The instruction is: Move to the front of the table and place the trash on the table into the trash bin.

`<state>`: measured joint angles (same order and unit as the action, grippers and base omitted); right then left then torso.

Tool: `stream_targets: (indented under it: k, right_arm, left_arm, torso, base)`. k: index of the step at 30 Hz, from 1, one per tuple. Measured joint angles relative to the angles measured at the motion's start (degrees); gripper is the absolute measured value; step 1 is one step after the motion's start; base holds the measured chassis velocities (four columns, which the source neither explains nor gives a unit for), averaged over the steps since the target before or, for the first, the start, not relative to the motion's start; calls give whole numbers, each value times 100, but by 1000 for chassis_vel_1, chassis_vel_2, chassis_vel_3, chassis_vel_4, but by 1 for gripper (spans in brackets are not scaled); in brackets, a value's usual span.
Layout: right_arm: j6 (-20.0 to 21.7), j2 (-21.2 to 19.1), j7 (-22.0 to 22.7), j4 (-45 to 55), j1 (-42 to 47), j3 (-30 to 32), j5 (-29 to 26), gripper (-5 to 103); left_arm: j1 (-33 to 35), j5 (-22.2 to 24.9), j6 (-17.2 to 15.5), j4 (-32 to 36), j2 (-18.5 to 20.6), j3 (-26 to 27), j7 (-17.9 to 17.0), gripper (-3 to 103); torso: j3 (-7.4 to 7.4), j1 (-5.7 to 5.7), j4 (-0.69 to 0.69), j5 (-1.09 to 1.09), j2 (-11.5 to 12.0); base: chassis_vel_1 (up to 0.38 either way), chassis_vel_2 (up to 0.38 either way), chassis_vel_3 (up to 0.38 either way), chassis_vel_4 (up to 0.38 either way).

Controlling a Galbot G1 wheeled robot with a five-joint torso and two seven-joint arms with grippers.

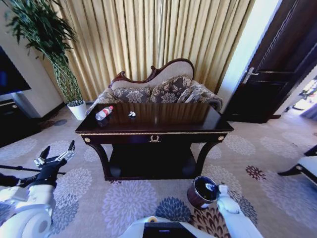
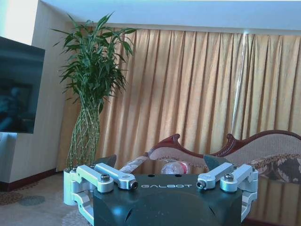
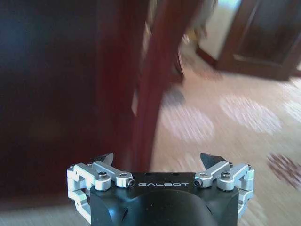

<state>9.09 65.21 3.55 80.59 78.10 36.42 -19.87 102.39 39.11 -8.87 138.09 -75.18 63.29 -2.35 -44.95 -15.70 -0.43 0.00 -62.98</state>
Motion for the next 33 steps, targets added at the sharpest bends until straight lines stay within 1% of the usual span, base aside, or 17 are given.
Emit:
stream_targets:
  k: [1,3,4,5,6,7,9,10,11,13,14,17,21,27,33]
  right_arm:
    - [0,0,0,0,0,0,0,100]
    - [293,-63,-23,1001,209,191,-300,100]
    - [293,-63,-23,1001,209,191,-300,100]
    - [370,-83,-24,1461,318,296,-383,100]
    - [426,-109,-23,1960,443,410,-441,100]
    - [426,-109,-23,1960,443,410,-441,100]
    - [547,-178,-18,2926,680,623,-604,100]
    - [547,-178,-18,2926,680,623,-604,100]
    - [654,-225,-7,3538,804,754,-758,100]
    - [736,-271,9,3983,860,827,-878,100]
    - [736,-271,9,3983,860,827,-878,100]
    - [804,-342,268,4522,802,742,-1056,100]
    - [869,-342,390,4799,736,651,-1182,100]
    - [914,-403,395,4925,614,598,-1248,100]
    - [910,-429,248,4837,505,612,-1285,100]
  left_arm:
    - [0,0,0,0,0,0,0,100]
    - [-4,2,0,12,-10,-1,0,100]
    - [-4,2,0,12,-10,-1,0,100]
    - [-5,2,0,21,-20,-2,-3,100]
    - [-5,3,0,27,-31,-2,-5,100]
    - [-5,3,0,27,-31,-2,-5,100]
    - [-3,5,0,36,-40,20,-5,100]
    - [-3,5,0,36,-40,20,-5,100]
    - [8,13,0,36,-44,53,-6,100]
    - [18,20,0,36,-48,74,-6,100]
    - [18,20,0,36,-48,74,-6,100]
    - [24,22,0,37,-51,81,-5,100]
    - [23,25,0,53,-30,94,-4,100]
    - [19,46,-6,62,7,121,-4,100]
    - [-2,46,-30,59,15,122,-4,100]
  torso:
    - [0,0,0,0,0]
    - [0,0,3,-4,0]
    - [0,0,3,-4,0]
    - [0,0,3,-3,0]
    - [0,0,0,-2,0]
    - [0,0,0,-2,0]
    - [0,0,0,-2,0]
    - [0,0,0,-2,0]
    - [0,0,0,-1,0]
    - [1,0,0,-3,-1]
    - [1,0,0,-3,-1]
    - [1,0,1,-1,0]
    - [0,0,1,-1,0]
    - [0,0,1,-2,0]
    - [0,0,1,-1,0]
  base:
    - [0,0,0,0]
    - [0,0,0,0]
    - [0,0,0,0]
    - [0,0,0,0]
    - [0,0,0,0]
    - [0,0,0,0]
    - [0,0,0,0]
    - [0,0,0,0]
    - [0,0,0,0]
    - [0,0,0,0]
    - [0,0,0,0]
    - [0,0,0,0]
    - [0,0,0,0]
    - [0,0,0,0]
    - [0,0,0,0]
